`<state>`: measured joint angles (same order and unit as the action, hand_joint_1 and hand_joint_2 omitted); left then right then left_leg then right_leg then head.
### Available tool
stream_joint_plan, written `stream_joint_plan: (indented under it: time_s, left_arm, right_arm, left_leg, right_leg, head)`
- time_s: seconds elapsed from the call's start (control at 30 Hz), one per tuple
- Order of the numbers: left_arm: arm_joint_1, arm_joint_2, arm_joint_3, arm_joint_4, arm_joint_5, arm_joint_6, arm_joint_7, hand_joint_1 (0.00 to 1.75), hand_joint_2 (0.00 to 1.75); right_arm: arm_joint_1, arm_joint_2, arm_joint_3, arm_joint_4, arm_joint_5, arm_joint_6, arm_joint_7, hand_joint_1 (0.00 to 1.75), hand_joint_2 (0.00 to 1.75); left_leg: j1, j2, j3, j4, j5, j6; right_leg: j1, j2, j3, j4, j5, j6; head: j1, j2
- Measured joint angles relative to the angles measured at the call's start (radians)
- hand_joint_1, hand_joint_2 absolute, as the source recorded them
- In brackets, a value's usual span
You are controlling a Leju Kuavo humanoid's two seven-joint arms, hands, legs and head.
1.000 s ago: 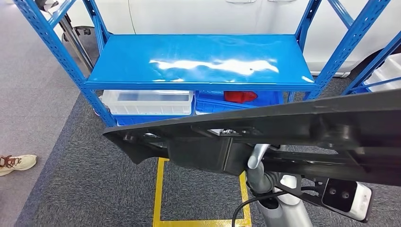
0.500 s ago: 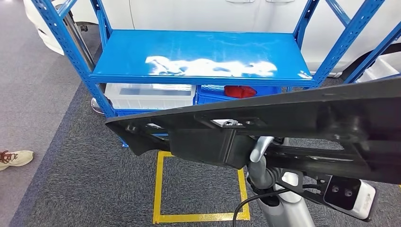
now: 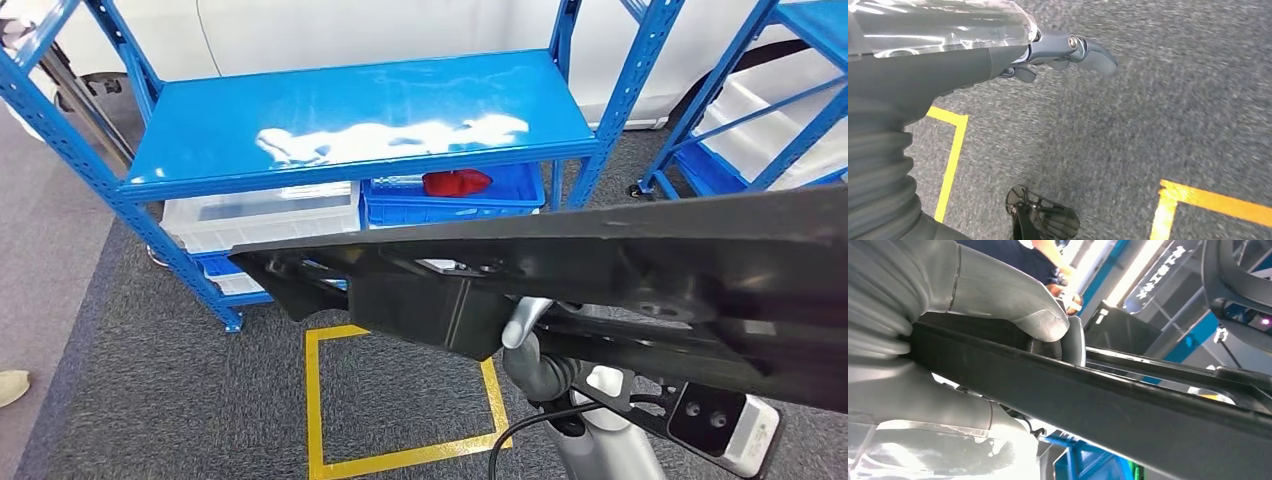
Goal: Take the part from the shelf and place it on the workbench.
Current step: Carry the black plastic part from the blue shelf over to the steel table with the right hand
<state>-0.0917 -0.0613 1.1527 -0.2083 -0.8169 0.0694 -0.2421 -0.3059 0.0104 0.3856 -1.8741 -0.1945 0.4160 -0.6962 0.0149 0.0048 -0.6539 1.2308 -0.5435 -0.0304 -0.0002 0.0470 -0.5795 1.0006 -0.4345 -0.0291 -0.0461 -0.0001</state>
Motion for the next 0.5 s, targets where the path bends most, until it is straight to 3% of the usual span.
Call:
stream_joint_plan:
  time_s: [0.07,0.1,0.17,0.2,0.23,0.3,0.37,0.43,0.47,0.5]
  left_arm:
    - [0.000,-0.001,0.001,0.000,-0.005,0.002,-0.004,0.00,1.75]
    - [0.000,-0.001,0.001,0.000,-0.009,0.002,-0.005,0.00,1.75]
    - [0.001,-0.003,0.001,0.000,-0.021,0.002,-0.004,0.00,1.75]
    - [0.001,-0.006,0.000,0.000,-0.029,0.002,-0.002,0.00,1.75]
    - [0.000,-0.009,-0.002,0.000,-0.037,0.001,0.000,0.00,1.75]
    - [0.000,-0.014,-0.008,0.000,-0.049,-0.003,0.005,0.00,1.75]
    - [0.003,-0.016,-0.013,0.000,-0.054,-0.008,0.008,0.00,1.75]
    - [0.005,-0.016,-0.015,0.000,-0.054,-0.014,0.010,0.00,1.75]
    - [0.004,-0.017,-0.016,0.000,-0.053,-0.018,0.011,0.00,1.75]
    - [0.002,-0.018,-0.016,0.000,-0.050,-0.023,0.012,0.00,1.75]
  right_arm:
    - [0.004,-0.002,0.001,-0.009,0.009,0.001,0.000,1.75,1.75]
    - [0.005,-0.002,0.001,-0.015,0.014,0.005,0.000,1.75,1.75]
    - [0.012,-0.002,0.001,-0.029,0.028,0.018,-0.001,1.75,1.75]
    - [0.017,-0.003,0.000,-0.039,0.038,0.026,-0.001,1.75,1.75]
    - [0.023,-0.003,0.000,-0.050,0.048,0.036,-0.001,1.75,1.75]
    - [0.029,-0.003,-0.002,-0.074,0.064,0.050,-0.001,1.75,1.75]
    - [0.032,-0.002,-0.003,-0.092,0.072,0.054,-0.002,1.75,1.75]
    - [0.036,-0.002,-0.003,-0.104,0.080,0.054,-0.002,1.75,1.75]
    - [0.037,-0.002,-0.003,-0.110,0.083,0.053,-0.002,1.75,1.75]
    - [0.037,-0.002,-0.003,-0.119,0.084,0.052,-0.002,1.75,1.75]
  left_leg:
    - [0.005,-0.034,0.059,-0.135,0.067,0.003]
    - [0.007,-0.053,0.081,-0.184,0.081,0.005]
    - [0.007,-0.070,0.093,-0.213,0.077,0.011]
    - [0.009,-0.061,0.093,-0.216,0.079,0.017]
    - [0.010,-0.051,0.093,-0.219,0.081,0.023]
    - [0.013,-0.029,0.095,-0.226,0.087,0.037]
    - [0.010,-0.003,0.095,-0.227,0.087,0.045]
    - [0.008,0.023,0.095,-0.227,0.085,0.046]
    - [0.008,0.035,0.095,-0.226,0.084,0.045]
    - [0.008,0.046,0.096,-0.226,0.083,0.044]
  right_leg:
    - [0.001,0.023,-0.003,0.009,-0.004,0.006]
    - [0.001,0.034,-0.008,0.014,-0.004,0.011]
    - [-0.001,0.053,-0.020,0.019,-0.001,0.023]
    - [-0.001,0.061,-0.024,0.019,0.001,0.029]
    - [0.000,0.054,-0.027,0.021,0.000,0.036]
    - [0.003,0.012,-0.049,0.066,-0.030,0.046]
    - [-0.001,-0.029,-0.107,0.189,-0.094,0.052]
    - [-0.008,-0.037,-0.158,0.294,-0.127,0.057]
    - [-0.011,-0.040,-0.158,0.296,-0.117,0.059]
    - [-0.012,-0.045,-0.138,0.259,-0.092,0.059]
  head:
    - [0.000,0.000]
    - [0.000,0.000]
    - [0.000,0.000]
    - [0.000,0.000]
    - [0.000,0.000]
    - [0.000,0.000]
    - [0.000,0.000]
    - [0.000,0.000]
    - [0.000,0.000]
    - [0.000,0.000]
